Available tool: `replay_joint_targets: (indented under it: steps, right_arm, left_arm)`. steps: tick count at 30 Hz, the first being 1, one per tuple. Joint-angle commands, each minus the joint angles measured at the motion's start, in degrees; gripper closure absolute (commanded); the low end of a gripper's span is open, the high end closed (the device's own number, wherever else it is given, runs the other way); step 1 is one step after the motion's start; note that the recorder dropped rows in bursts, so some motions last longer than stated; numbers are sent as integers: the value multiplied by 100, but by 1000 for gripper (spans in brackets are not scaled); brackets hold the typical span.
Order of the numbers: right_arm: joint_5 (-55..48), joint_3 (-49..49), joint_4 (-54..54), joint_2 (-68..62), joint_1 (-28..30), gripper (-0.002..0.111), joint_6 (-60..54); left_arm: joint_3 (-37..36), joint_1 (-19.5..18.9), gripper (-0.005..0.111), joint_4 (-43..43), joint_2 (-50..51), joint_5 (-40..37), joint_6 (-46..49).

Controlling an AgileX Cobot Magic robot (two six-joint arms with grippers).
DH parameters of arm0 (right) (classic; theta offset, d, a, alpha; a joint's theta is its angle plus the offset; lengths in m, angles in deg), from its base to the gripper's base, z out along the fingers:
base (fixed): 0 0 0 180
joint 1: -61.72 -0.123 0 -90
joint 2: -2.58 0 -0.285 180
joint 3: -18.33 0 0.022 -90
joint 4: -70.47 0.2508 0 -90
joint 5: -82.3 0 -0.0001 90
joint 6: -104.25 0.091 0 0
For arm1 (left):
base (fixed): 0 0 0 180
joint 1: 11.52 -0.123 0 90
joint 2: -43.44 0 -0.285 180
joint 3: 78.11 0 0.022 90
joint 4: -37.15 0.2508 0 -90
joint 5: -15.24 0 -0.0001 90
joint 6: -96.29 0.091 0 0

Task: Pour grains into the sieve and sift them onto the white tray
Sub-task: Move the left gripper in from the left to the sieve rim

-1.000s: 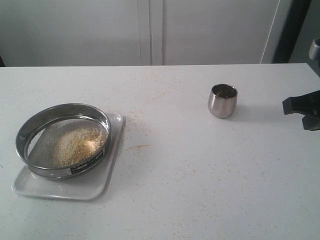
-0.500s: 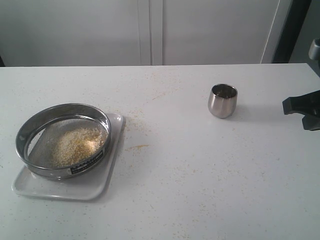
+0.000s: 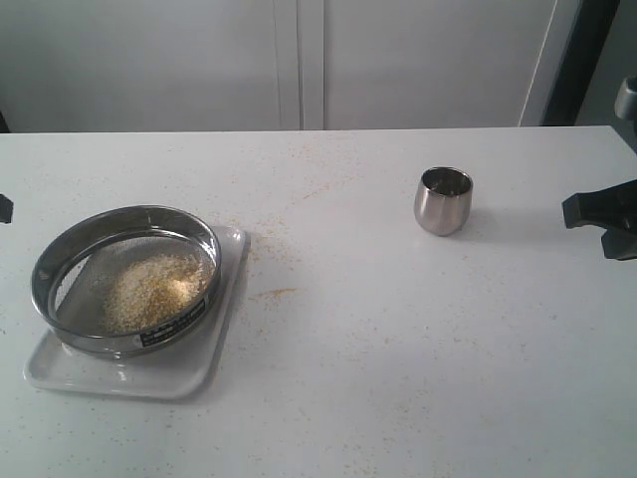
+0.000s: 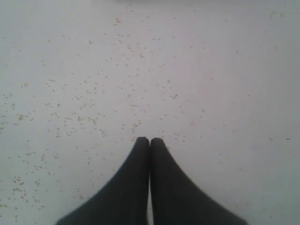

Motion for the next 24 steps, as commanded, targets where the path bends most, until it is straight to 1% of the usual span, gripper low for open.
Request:
replay_joint_targets:
  steps: [1,2,4,8,10,12,24]
  right_arm:
    - [41,23,-44,48,36,108,4]
    - [41,23,-44,48,36,108,4]
    - [41,23,-44,48,36,108,4]
    - [41,23,-44,48,36,108,4]
    - [41,23,-44,48,36,108,4]
    - [41,23,-44,48,36,108,4]
    - [41,23,-44,48,36,108,4]
  left_arm:
    - [345,266,106,-114,438,-109,146]
    - [403,316,104,-114,522,-109,180]
    - [529,422,96,-114,726,-109,187]
    - [788,537,75,-114,1053,-151,276]
    - [944,550,65,-114,1205,-312,285]
    - [1026,550,59,-114,1341,-377,298]
    - [1112,550,58,-114,2041,-417,298]
